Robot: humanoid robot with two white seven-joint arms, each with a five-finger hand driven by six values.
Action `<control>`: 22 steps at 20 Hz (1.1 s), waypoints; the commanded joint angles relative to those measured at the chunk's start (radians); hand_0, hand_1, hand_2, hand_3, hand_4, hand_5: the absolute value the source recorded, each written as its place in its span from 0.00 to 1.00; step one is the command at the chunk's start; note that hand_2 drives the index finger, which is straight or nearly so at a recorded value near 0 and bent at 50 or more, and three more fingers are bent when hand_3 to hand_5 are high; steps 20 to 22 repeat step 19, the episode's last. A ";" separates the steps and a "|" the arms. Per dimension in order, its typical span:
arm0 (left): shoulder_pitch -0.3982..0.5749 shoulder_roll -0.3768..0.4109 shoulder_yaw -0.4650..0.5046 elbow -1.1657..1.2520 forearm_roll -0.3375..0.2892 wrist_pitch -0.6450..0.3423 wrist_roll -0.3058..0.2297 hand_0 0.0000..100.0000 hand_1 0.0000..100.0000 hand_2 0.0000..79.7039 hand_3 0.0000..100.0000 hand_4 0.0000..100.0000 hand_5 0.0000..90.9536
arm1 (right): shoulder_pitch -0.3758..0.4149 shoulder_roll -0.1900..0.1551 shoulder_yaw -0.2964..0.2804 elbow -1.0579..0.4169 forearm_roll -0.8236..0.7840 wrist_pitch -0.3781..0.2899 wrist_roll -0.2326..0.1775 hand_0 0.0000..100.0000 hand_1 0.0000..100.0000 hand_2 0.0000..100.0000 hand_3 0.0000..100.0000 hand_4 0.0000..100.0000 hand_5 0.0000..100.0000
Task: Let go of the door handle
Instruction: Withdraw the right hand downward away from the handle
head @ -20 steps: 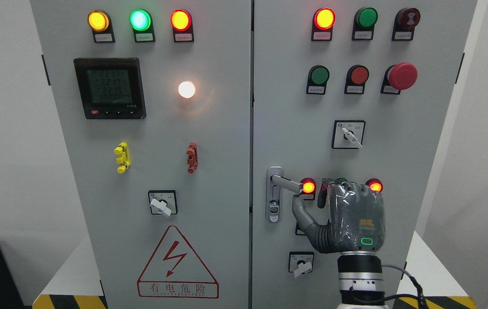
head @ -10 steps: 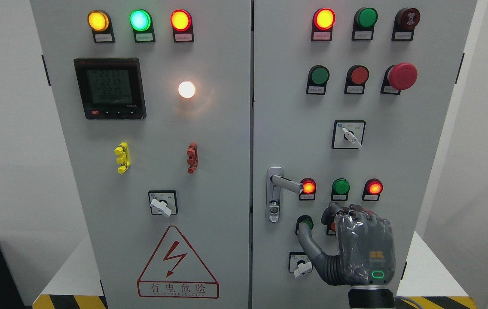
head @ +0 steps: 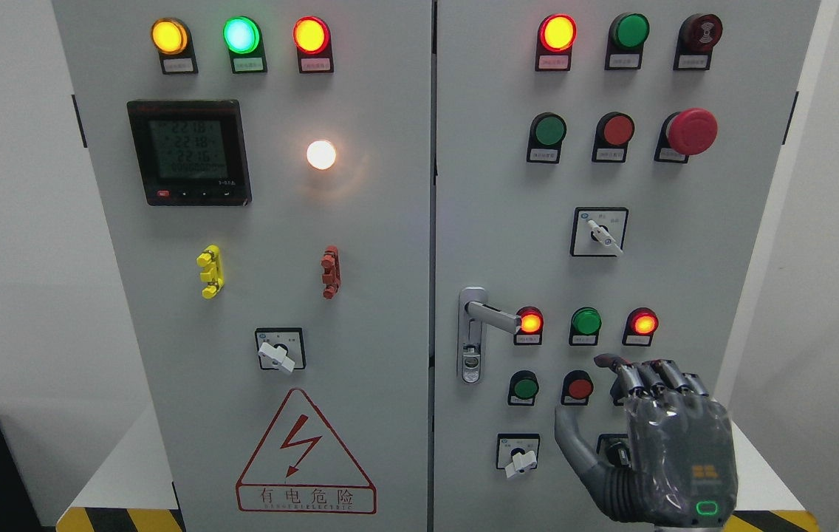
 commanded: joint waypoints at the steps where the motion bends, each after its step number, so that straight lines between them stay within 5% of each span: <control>1: 0.000 0.000 -0.020 -0.017 0.000 0.000 0.004 0.00 0.00 0.03 0.09 0.01 0.00 | 0.010 -0.003 -0.092 -0.060 -0.015 -0.004 -0.001 0.32 0.32 0.12 0.06 0.00 0.00; 6: 0.000 0.000 -0.020 -0.015 0.000 0.000 0.006 0.00 0.00 0.03 0.09 0.01 0.00 | 0.003 -0.003 -0.088 -0.062 -0.032 -0.007 0.000 0.33 0.29 0.00 0.00 0.00 0.00; 22: 0.000 0.000 -0.020 -0.015 0.000 0.000 0.004 0.00 0.00 0.03 0.09 0.01 0.00 | -0.010 0.000 -0.085 -0.062 -0.037 -0.053 -0.008 0.33 0.28 0.02 0.00 0.00 0.00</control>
